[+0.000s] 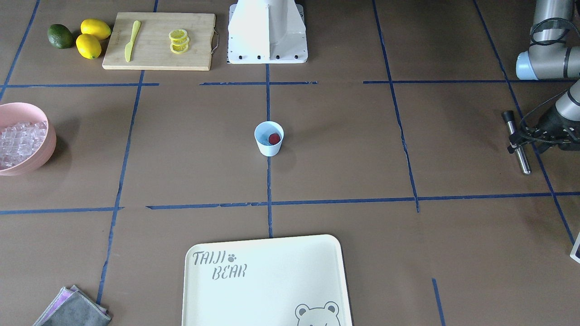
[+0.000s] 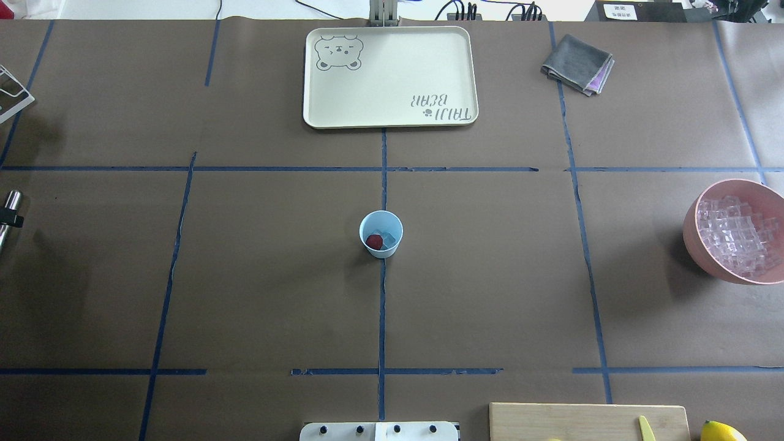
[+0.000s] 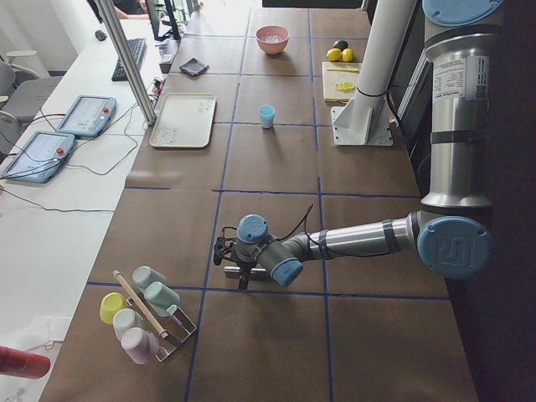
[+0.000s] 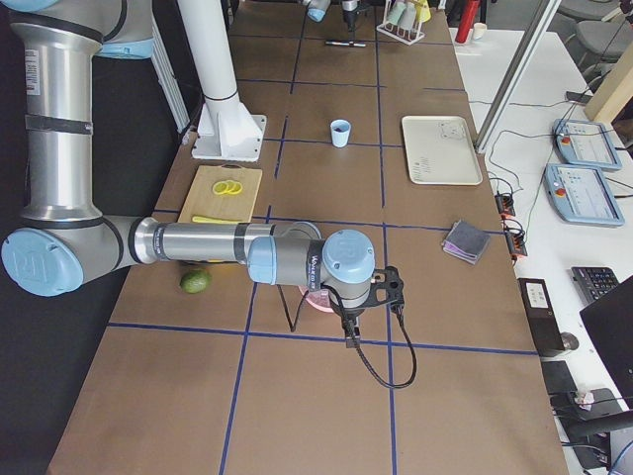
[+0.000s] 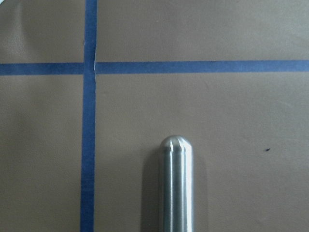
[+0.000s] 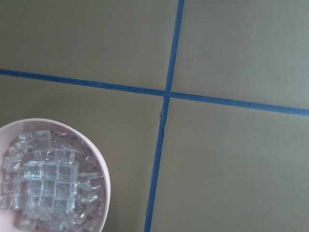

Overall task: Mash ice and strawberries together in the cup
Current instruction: 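Lower the left gripper and grasp the steel muddler upright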

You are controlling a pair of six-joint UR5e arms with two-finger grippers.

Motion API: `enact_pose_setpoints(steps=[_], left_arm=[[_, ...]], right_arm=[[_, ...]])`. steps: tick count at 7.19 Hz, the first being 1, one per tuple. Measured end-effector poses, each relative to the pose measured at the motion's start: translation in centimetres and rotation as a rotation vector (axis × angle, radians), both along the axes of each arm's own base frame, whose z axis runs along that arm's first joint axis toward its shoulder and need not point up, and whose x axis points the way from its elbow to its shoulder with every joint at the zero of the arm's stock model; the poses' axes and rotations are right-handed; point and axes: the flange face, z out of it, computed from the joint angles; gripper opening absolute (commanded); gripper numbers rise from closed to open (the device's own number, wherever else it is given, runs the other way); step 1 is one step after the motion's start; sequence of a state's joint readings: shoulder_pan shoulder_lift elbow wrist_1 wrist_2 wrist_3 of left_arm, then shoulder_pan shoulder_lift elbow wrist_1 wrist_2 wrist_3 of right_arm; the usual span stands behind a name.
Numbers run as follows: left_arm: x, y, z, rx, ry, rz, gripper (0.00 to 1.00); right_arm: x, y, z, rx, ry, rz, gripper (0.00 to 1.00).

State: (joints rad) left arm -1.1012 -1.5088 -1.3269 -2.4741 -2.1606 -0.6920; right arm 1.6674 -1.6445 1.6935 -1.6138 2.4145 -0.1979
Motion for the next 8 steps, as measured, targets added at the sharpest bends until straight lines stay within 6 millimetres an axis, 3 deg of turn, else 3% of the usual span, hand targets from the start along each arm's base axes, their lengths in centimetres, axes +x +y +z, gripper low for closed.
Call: enact_pose_setpoints(steps=[4,5,8], left_arm=[[0.44,-0.63,-0.20,0.004,-0.003,0.002,0.93],[0.50,-0.74,-0.11,0.003,-0.003,0.003,0.79],[0.61,-0.90,0.16,-0.003,-0.001,0.005,0.09]], right_arm=[[0.00,0.00,0.00,0.000,0.000,0.000,0.99],[0.00,0.00,0.00,0.000,0.000,0.000,0.99],[0.00,0.00,-0.01,0.000,0.000,0.000,0.99]])
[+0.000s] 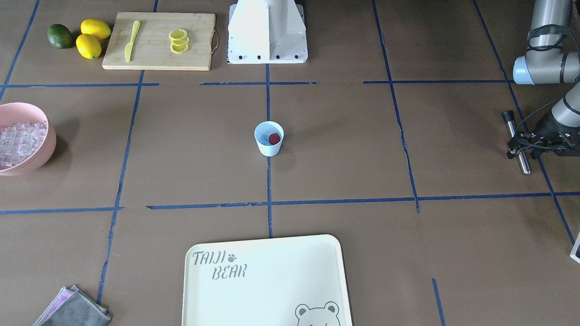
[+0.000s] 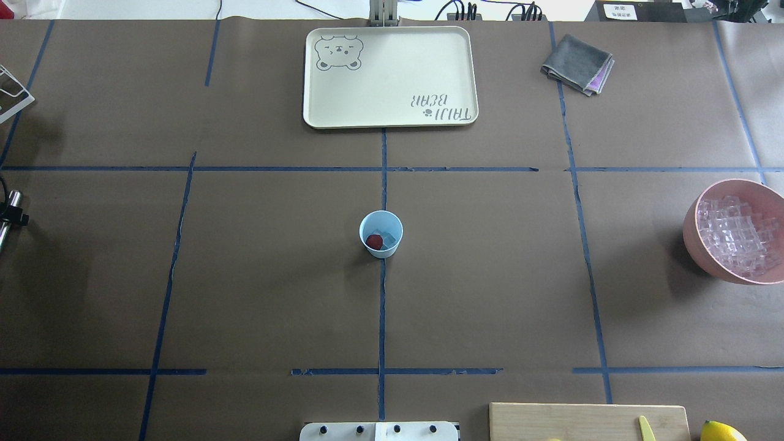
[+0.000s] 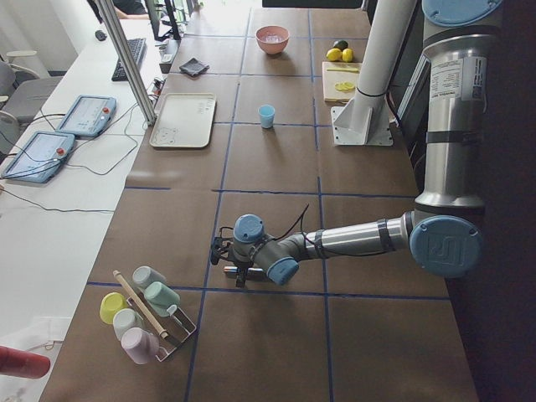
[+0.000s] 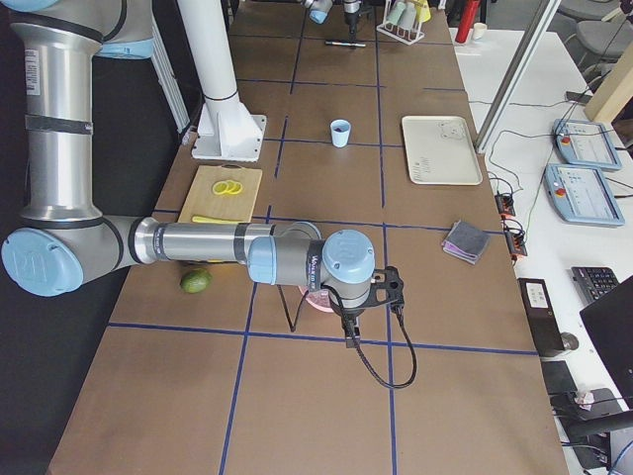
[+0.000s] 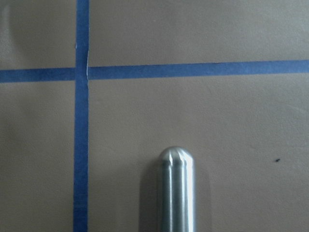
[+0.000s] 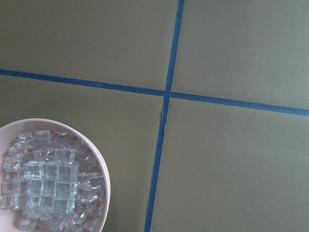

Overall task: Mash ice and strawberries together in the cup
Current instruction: 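Lower the left gripper and grasp the steel muddler upright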

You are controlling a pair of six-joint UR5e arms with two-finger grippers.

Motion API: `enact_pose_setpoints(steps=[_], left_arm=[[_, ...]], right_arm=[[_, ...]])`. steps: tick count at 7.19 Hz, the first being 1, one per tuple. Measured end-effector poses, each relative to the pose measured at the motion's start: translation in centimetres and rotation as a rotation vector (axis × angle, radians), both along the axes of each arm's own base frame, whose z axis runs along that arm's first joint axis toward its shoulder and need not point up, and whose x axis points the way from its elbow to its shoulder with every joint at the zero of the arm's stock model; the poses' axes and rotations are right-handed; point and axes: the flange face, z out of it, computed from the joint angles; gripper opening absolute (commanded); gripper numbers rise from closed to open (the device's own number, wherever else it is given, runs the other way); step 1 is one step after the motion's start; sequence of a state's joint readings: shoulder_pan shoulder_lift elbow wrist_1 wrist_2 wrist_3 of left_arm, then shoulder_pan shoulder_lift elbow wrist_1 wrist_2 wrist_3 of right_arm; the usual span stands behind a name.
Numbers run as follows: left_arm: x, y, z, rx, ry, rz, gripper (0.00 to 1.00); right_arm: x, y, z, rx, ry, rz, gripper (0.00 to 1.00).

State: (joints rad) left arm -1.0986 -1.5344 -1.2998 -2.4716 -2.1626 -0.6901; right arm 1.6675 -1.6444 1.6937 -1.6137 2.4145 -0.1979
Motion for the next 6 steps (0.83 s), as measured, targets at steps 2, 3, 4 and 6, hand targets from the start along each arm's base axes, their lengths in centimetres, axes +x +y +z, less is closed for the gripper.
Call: enact_pose_setpoints(steps=[2,3,4,6], left_arm=[[-0.1,0.0,-0.2,0.000,0.006,0.001,0.00],[-0.1,0.1,-0.4,0.002,0.008,0.002,0.00],[-0.1,0.0,-1.1,0.010,0.019,0.004,0.00],[-0.7,-0.5,-5.0,0.046,0.089,0.014,0.00]], right_arm=[[0.0,0.0,-0.2,0.003,0.000,0.000,0.99],[0.0,-0.1,-0.3,0.006,0.001,0.001,0.99],[0.0,-0.2,-0.5,0.007,0.000,0.002,0.99],[0.0,-0.3,-0.6,0.010,0.000,0.002,0.99]])
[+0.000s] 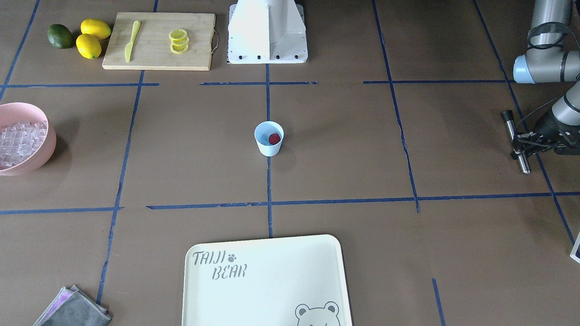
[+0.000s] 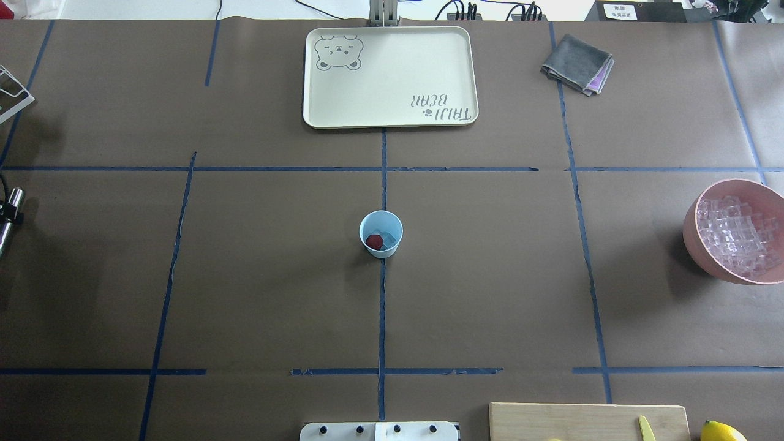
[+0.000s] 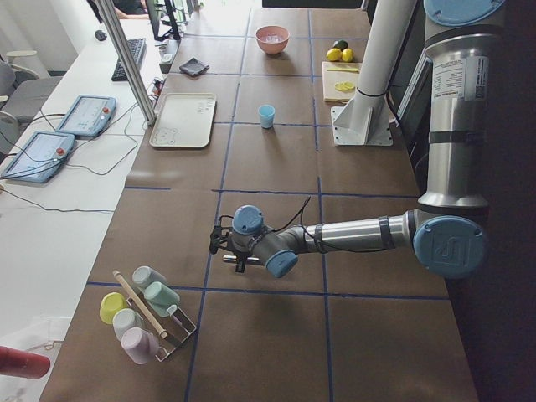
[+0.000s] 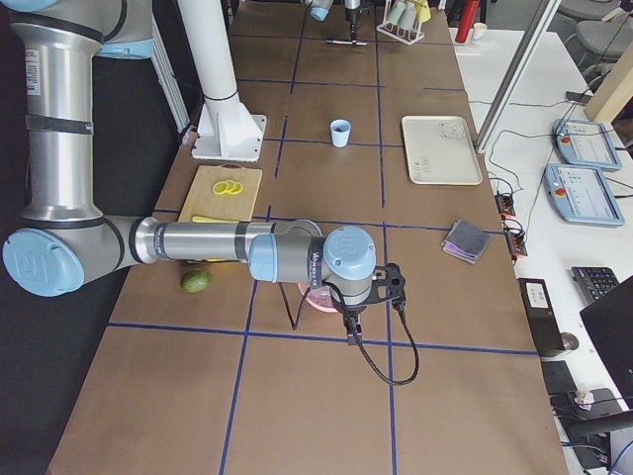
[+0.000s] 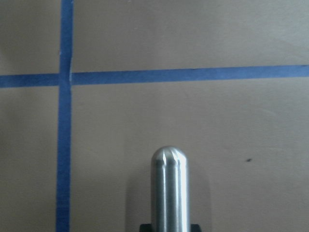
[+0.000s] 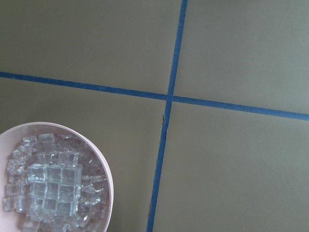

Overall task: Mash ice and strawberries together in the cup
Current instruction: 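Lower the left gripper and grasp the steel muddler upright, then lift the muddler with the left gripper and carry it over the cup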

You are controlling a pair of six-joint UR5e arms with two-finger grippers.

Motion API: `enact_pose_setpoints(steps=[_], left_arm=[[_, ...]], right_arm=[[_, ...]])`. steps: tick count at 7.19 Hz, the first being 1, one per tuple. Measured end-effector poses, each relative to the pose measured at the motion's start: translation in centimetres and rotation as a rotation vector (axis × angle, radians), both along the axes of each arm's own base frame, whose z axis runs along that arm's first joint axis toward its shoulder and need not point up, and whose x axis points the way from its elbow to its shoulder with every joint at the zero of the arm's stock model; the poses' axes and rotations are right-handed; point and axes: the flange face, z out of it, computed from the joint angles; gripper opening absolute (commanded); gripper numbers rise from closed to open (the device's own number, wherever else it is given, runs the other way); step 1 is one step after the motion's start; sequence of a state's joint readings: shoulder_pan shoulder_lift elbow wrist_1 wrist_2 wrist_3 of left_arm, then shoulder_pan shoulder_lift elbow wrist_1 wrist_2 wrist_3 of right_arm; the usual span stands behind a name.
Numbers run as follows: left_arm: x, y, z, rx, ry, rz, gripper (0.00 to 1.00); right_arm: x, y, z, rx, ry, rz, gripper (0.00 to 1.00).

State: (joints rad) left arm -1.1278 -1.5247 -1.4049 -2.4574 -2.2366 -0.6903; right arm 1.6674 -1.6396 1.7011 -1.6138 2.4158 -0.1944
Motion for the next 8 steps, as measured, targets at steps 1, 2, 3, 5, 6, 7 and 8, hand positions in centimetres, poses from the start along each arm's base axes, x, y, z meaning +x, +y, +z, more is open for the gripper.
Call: enact_pose_setpoints(steps=[1,2,3,5,6,7,8], left_arm=[[-0.3,-0.6,-3.8,0.060,0.039,-0.004,0.00],[-0.2,-1.4,-8.5,0.148,0.070,-0.014,0.00],[0.2,-2.4,-14.1,0.261,0.093,-0.038,0.00],[3.1,-2.8,-24.2,0.462,0.133,-0.079,0.00],[5.0,-2.5,-28.5,0.529,0.160,-0.117,0.00],[7.6,-2.2,-32.5,0.576,0.193,-0.190,0.00],[11.0,-0.8,-36.1,0.630,0.218,-0.280,0.00]], right_arm=[[0.0,0.0,-0.1,0.001,0.000,0.000,0.99],[0.0,-0.1,-0.2,0.004,0.001,0.000,0.99],[0.0,-0.3,-0.3,0.007,0.002,0.000,0.99],[0.0,-0.3,-0.4,0.007,0.003,0.000,0.99],[0.0,-0.3,-0.4,0.006,0.003,0.000,0.99],[0.0,-0.3,-0.4,0.005,0.001,-0.001,0.99],[0.0,-0.3,-0.4,0.003,-0.001,-0.001,0.99]])
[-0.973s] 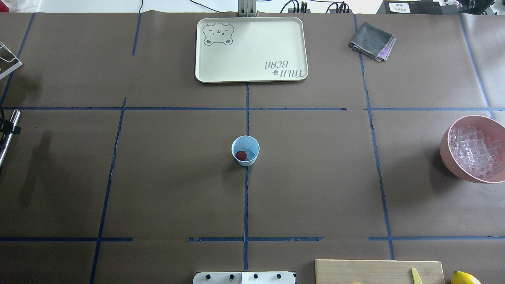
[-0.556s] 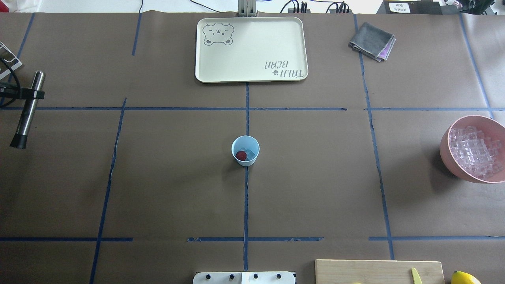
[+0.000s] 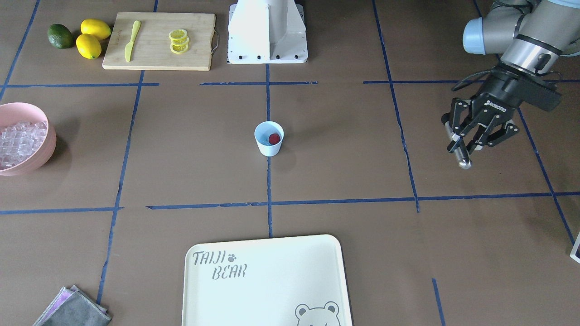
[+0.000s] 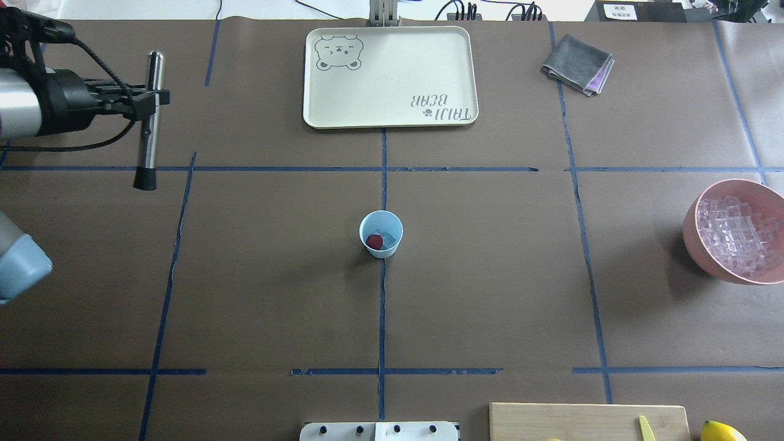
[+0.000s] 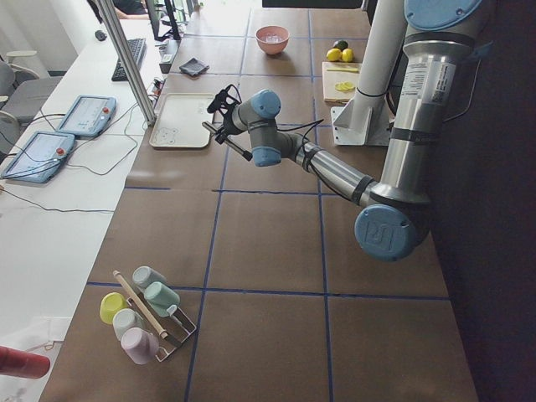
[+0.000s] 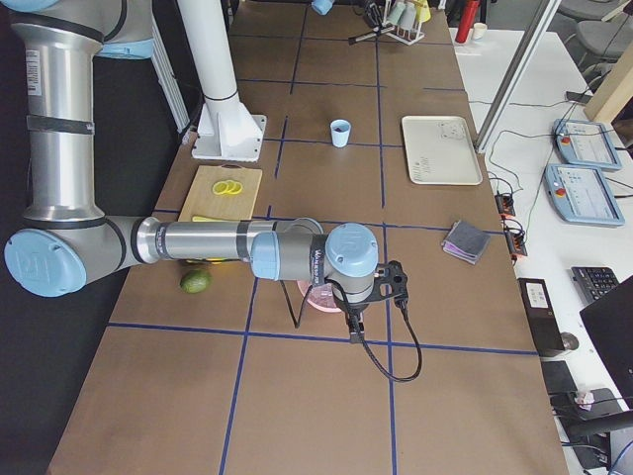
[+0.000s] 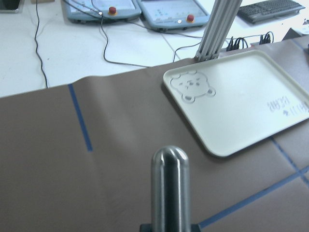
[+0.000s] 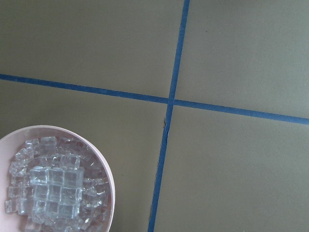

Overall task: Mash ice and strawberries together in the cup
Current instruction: 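Lift the muddler with the left gripper and carry it over the cup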

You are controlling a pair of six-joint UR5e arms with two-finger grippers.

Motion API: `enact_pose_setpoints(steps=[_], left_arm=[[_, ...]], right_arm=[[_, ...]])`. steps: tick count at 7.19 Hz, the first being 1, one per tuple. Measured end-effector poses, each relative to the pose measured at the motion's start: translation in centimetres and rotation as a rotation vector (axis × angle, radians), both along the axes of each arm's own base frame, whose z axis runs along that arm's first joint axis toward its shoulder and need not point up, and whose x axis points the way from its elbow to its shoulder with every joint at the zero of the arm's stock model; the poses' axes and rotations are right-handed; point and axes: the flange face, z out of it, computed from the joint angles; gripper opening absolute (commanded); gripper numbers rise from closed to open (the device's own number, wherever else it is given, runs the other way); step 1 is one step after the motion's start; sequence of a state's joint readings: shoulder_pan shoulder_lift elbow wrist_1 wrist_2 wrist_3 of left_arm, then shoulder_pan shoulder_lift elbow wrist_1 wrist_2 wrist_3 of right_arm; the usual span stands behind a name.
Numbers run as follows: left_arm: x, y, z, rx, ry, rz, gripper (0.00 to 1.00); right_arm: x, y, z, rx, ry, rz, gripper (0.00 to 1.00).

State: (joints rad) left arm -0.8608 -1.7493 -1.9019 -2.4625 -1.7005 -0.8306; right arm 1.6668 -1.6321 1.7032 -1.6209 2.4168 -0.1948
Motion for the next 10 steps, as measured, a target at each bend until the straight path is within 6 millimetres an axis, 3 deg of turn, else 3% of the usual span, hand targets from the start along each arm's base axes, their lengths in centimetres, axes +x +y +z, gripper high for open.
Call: enact_pose_setpoints(steps=[1,2,4,5,7,8,10], left_arm=[[2.6,1.9,-2.5,0.053,0.044,-0.077,0.00],[3.9,3.6,-4.3,0.111,0.106,-0.148,0.00],[6.4,6.8,-6.4,0.188,0.232,-0.271,0.00],[8.6,8.9,-7.7,0.197,0.280,-0.319,0.00],[13.7,14.9,-9.9,0.192,0.315,-0.385,0.00],[15.4,17.2,-11.2,0.201,0.314,-0.401,0.00],[17.0,18.5,-12.4,0.233,0.265,-0.437,0.00]], right_arm=[[0.0,0.0,0.1,-0.005,-0.002,0.000,0.99],[0.0,0.2,0.5,-0.017,0.001,0.000,0.99],[0.1,0.6,1.3,-0.067,0.017,0.000,0.99],[0.1,0.8,1.5,-0.080,0.026,0.000,0.99],[0.3,0.6,1.2,-0.076,0.052,-0.001,0.99],[0.4,0.6,1.2,-0.072,0.064,-0.001,0.99],[0.4,0.5,0.6,-0.057,0.072,0.000,0.99]])
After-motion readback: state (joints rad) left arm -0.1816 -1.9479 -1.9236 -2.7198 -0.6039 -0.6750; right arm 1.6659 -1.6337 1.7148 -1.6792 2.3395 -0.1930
